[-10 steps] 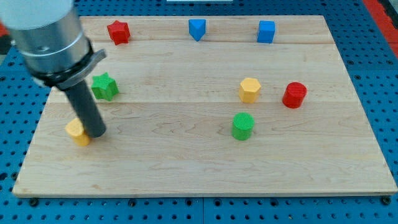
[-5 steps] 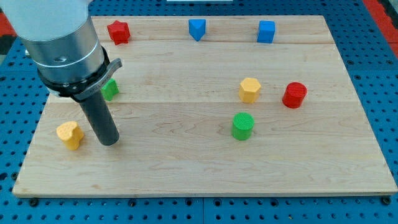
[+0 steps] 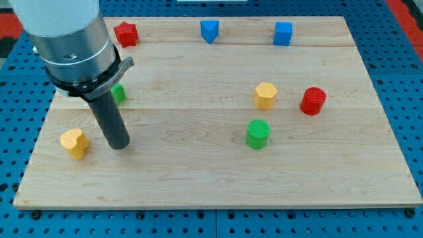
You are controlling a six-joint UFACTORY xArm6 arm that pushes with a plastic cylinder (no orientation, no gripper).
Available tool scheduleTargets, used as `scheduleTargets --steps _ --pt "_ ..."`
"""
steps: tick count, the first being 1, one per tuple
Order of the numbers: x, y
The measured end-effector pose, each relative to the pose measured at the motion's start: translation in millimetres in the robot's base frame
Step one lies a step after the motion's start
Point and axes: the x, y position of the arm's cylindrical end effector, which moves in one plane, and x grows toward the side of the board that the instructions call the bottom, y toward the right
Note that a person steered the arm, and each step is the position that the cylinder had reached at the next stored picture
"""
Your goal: Slide the yellow hexagon towards yellow heart
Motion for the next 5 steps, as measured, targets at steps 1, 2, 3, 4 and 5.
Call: scheduleTargets --steps 1,2,3,4,5 --pt "0 1" --pt "-1 1" --pt "-17 32" --pt "-17 101" --pt "-20 129"
